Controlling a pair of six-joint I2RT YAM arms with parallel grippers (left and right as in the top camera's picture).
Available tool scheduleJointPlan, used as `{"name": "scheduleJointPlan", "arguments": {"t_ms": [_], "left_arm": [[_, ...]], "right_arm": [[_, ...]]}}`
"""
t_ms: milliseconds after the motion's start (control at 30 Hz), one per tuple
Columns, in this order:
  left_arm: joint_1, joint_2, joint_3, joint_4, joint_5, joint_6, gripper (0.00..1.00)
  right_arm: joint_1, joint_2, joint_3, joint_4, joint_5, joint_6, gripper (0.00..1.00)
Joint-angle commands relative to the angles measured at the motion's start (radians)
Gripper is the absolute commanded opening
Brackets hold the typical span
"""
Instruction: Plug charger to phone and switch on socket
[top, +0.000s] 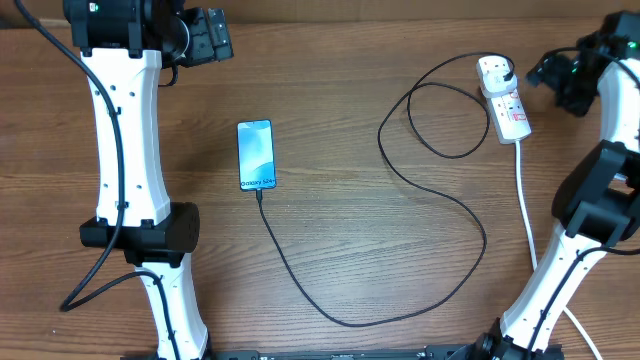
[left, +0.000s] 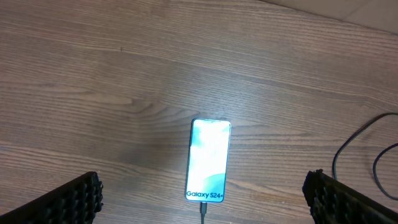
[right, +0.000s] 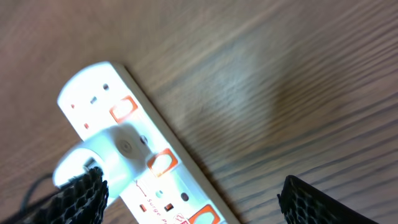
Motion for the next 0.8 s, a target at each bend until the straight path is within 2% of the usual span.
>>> {"name": "scheduleJointPlan", "arguments": {"t_ms": [0, 233, 500, 767], "left_arm": [[0.006, -0.011, 0.009, -0.002, -0.014, 0.001, 1.00], [0.006, -0.011, 0.009, -0.002, -0.014, 0.001, 0.99], [0.006, -0.011, 0.009, -0.002, -0.014, 0.001, 0.99], [0.006, -0.011, 0.009, -0.002, -0.014, 0.001, 1.00]], "right_arm": [[-0.016, -0.026, 0.050, -0.018, 0.024, -0.001, 0.88], [-0.010, -0.025, 0.001, 0.016, 0.027, 0.003, 0.88], [0.000, -0.023, -0.148, 0.131, 0.023, 0.026, 0.88], [0.002, -0.023, -0.198, 0.178, 0.016, 0.025, 0.88]]}}
